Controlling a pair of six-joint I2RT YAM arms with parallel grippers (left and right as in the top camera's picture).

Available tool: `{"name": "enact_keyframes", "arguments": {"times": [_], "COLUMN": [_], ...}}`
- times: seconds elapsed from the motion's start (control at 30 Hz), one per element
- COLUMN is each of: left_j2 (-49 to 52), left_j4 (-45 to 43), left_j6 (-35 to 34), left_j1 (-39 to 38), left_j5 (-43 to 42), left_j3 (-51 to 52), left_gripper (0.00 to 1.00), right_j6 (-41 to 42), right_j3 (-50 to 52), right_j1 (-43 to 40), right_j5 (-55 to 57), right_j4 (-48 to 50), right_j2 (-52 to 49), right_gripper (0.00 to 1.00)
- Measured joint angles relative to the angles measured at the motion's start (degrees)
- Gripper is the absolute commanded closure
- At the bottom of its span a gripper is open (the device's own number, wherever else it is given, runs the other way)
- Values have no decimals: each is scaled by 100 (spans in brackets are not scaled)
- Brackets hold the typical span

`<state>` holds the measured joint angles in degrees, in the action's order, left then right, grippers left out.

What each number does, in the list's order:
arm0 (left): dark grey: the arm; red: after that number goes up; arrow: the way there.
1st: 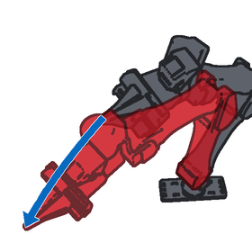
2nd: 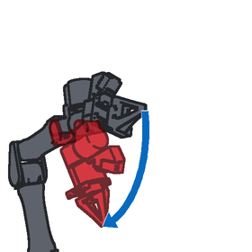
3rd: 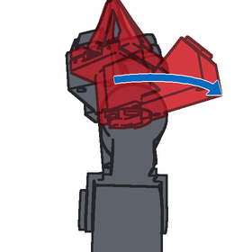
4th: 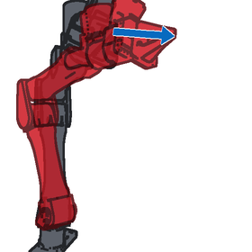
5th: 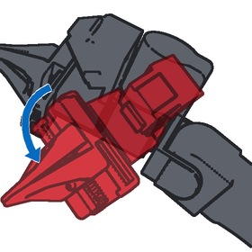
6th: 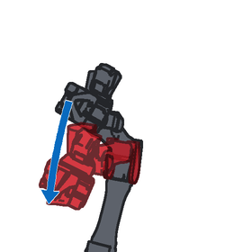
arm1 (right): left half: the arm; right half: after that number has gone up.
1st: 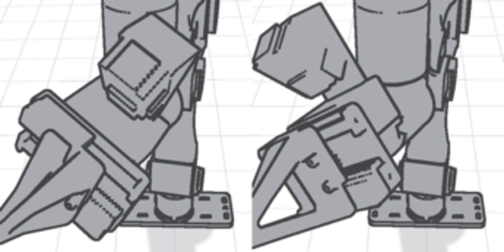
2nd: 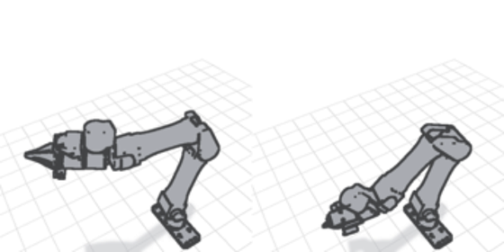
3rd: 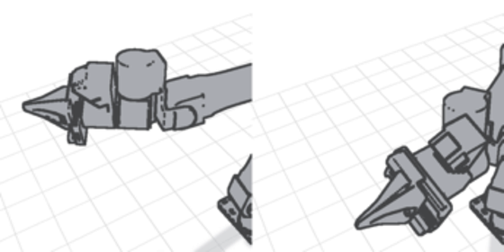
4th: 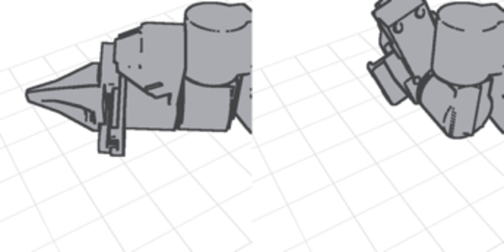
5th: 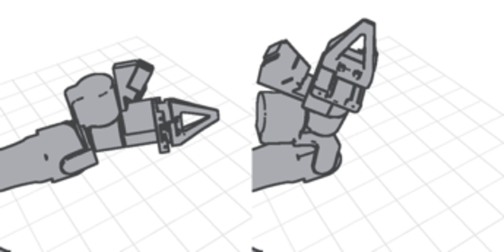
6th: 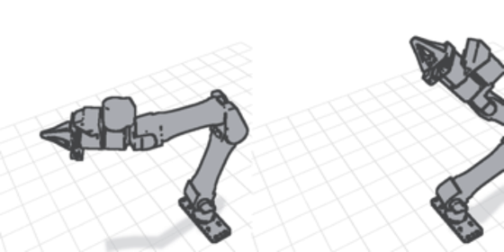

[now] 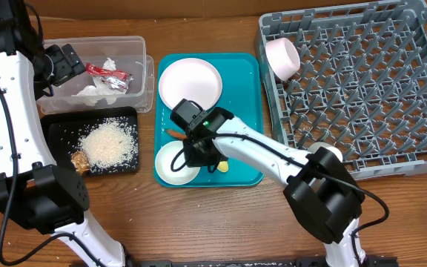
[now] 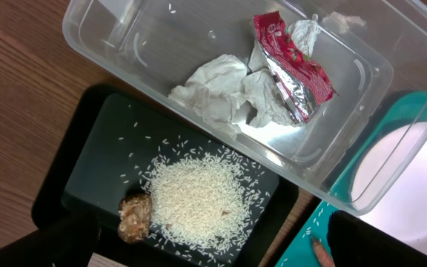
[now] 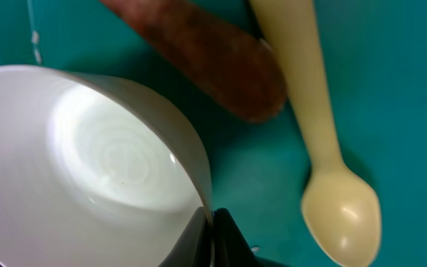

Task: Sort waste into correct bins and load items into the dishwasher
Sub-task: 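Carry the white bowl with the right gripper into the dish rack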

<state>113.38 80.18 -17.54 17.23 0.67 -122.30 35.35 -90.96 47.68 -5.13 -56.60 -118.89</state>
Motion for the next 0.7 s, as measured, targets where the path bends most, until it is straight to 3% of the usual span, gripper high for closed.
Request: {"name": "enact_keyframes", "arguments": {"times": [0.23,0.33,0.43,0.53,0.7], "left_j2": [0,0,0,0,0], "left_j4": [-2,0,0,-2,-2], "left_j6": [0,0,0,0,0], "left_j1": [0,0,0,0,0], "left_j5": [0,0,0,0,0], "left_j3": [0,0,0,0,0], "left_gripper": [0,0,0,0,0], "right_j6": [-90,13,439,621,503], "right_j3": [-957,-1644,-1880,-1893,-1609], "right_j1": [-570,-997,-1381,-1541,-1917], "right_j5": [1027,2520,4710,6341,7538], "right_j4": [-1250,-1788,-2013,-2083,-2109], "right_j2": [737,1650,2479,2629,2151], "right_gripper": [96,96,96,96,96]}}
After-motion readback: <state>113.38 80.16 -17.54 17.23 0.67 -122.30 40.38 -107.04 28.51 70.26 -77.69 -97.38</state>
